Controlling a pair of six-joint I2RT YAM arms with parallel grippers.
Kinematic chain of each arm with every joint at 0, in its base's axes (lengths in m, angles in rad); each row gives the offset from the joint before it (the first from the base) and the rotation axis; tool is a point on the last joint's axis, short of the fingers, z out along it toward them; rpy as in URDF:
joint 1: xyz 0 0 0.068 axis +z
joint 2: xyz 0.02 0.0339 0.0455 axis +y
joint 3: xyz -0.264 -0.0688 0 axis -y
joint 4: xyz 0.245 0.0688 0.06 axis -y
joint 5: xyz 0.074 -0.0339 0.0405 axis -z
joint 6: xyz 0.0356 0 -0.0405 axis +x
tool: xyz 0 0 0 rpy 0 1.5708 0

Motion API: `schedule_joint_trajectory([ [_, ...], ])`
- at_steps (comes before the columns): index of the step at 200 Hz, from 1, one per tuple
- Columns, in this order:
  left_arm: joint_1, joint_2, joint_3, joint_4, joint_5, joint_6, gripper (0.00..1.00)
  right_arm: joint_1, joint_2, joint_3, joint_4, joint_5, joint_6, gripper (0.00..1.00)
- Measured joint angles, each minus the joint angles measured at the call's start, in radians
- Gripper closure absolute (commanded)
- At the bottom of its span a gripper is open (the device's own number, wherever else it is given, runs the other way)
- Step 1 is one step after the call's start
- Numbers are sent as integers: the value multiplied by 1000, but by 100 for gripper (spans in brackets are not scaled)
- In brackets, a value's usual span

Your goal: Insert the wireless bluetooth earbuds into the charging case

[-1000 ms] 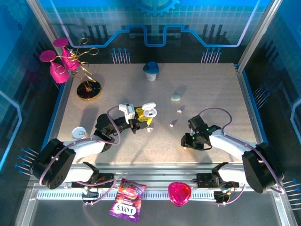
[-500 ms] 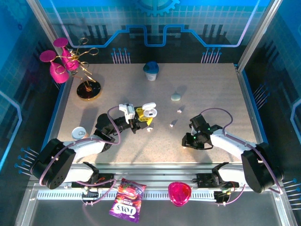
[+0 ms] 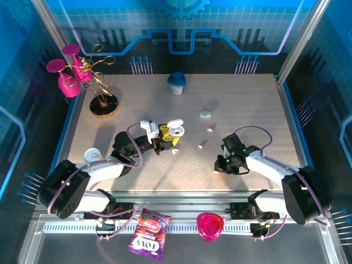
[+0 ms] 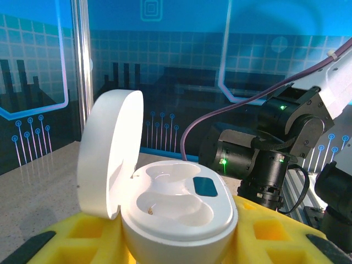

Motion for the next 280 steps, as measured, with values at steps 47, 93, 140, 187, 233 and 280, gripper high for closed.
schedule_joint_trajectory([
  [47,0,12,0,-8,-1,20,76,27,-68,72,-95,26,-12,87],
  [93,-3,82,7,-30,-14,59,76,123,-138,265,-238,128,-15,86],
  [140,-39,129,43,-93,-43,134,76,274,-119,525,-345,237,-15,86],
  [187,-77,167,64,-140,-76,193,76,382,2,733,-358,293,-31,86],
  [233,-93,183,66,-157,-99,212,76,402,90,807,-336,301,-51,86],
  [280,-106,198,84,-162,-113,212,76,402,137,813,-308,297,-53,86],
])
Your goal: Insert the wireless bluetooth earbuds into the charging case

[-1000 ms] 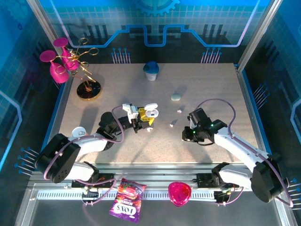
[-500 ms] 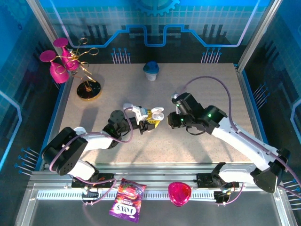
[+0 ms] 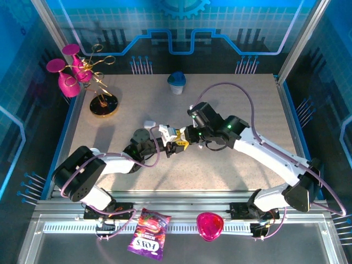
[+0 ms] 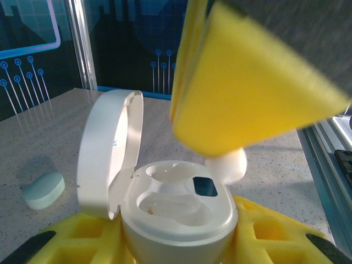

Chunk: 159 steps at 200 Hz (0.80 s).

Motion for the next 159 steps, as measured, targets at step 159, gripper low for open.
schedule_joint_trajectory([
  [159,-14,0,9,-29,-5,10,76,6,31,0,37,13,0,86],
])
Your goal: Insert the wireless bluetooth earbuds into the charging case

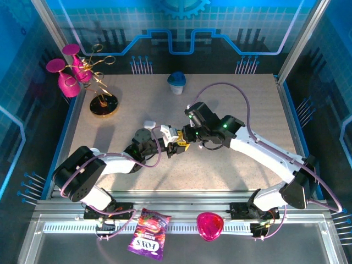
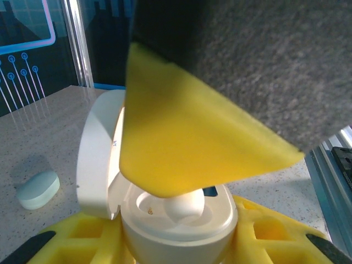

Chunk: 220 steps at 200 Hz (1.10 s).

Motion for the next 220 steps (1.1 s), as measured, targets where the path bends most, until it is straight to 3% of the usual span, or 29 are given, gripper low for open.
schedule_joint_trajectory([
  [111,0,-1,13,-13,0,12,76,0,0,-4,-14,8,-7,85],
  [185,0,-9,13,-29,-1,12,76,0,4,-9,-13,8,-12,66],
  [220,0,-9,13,-29,-7,12,76,0,0,-20,-3,4,-14,65],
])
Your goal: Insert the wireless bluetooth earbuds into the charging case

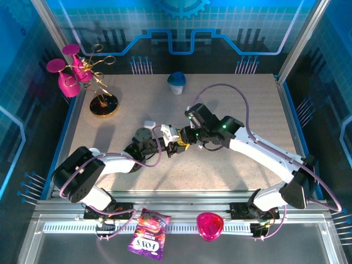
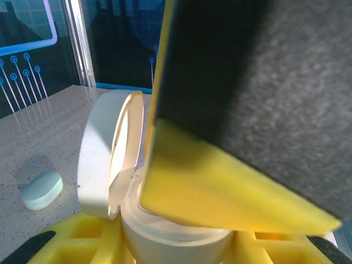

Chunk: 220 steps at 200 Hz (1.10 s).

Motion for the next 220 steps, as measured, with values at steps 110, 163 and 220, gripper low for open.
schedule_joint_trajectory([
  [110,32,0,-18,105,7,-65,76,-30,-230,-187,178,-134,-11,42],
  [163,113,-55,-92,155,27,-132,76,-250,-408,-329,224,-155,-30,41],
  [220,115,-211,-108,119,49,-132,76,-471,-161,-389,260,-167,-43,54],
])
